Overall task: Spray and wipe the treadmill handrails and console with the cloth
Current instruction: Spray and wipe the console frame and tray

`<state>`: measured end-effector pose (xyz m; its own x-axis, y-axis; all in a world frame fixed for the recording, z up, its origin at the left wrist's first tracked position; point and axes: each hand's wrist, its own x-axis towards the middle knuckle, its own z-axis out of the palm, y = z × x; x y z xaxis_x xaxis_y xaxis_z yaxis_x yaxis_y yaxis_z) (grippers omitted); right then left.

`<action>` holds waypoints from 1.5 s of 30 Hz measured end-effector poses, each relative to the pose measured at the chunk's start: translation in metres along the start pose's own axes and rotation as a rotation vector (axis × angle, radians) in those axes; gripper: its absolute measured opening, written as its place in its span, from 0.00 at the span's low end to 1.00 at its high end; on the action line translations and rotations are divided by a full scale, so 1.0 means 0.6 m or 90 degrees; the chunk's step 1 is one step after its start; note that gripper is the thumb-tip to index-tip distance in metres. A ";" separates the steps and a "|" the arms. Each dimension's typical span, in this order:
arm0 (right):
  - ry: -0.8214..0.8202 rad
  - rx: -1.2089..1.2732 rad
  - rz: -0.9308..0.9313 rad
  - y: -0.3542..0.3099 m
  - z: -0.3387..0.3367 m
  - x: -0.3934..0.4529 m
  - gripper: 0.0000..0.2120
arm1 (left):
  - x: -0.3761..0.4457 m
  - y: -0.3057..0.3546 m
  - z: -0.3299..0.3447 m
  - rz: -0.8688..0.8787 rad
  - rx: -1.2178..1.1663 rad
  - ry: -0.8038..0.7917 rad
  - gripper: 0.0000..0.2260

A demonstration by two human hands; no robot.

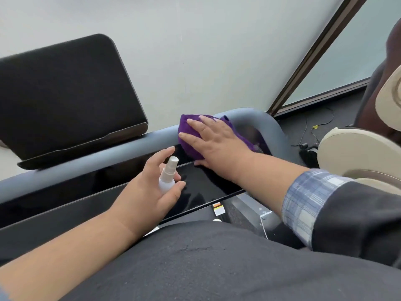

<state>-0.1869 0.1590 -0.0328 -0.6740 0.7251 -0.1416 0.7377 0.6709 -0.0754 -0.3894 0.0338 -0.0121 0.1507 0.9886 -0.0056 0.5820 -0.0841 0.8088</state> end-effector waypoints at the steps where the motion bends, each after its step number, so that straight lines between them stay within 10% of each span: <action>1: 0.009 0.000 -0.022 -0.024 0.007 0.004 0.37 | 0.000 0.002 0.000 0.006 0.001 0.000 0.32; 14: 0.023 -0.016 0.245 0.098 0.007 -0.071 0.37 | 0.002 0.002 -0.019 0.041 0.034 -0.054 0.32; 26: 0.075 0.010 0.010 -0.093 -0.004 0.067 0.33 | -0.004 0.004 -0.080 0.083 0.081 -0.044 0.30; 35: 0.032 0.120 0.487 0.125 -0.041 -0.075 0.31 | 0.026 0.020 -0.045 0.135 0.092 -0.144 0.29; 45: 0.034 0.194 0.707 0.026 0.015 -0.320 0.36 | 0.068 0.057 0.033 0.204 0.103 -0.273 0.27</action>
<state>-0.0457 0.0292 -0.0155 0.3576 0.9031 -0.2377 0.8999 -0.4013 -0.1710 -0.3479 0.0689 0.0036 0.6320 0.7739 -0.0411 0.5644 -0.4233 0.7087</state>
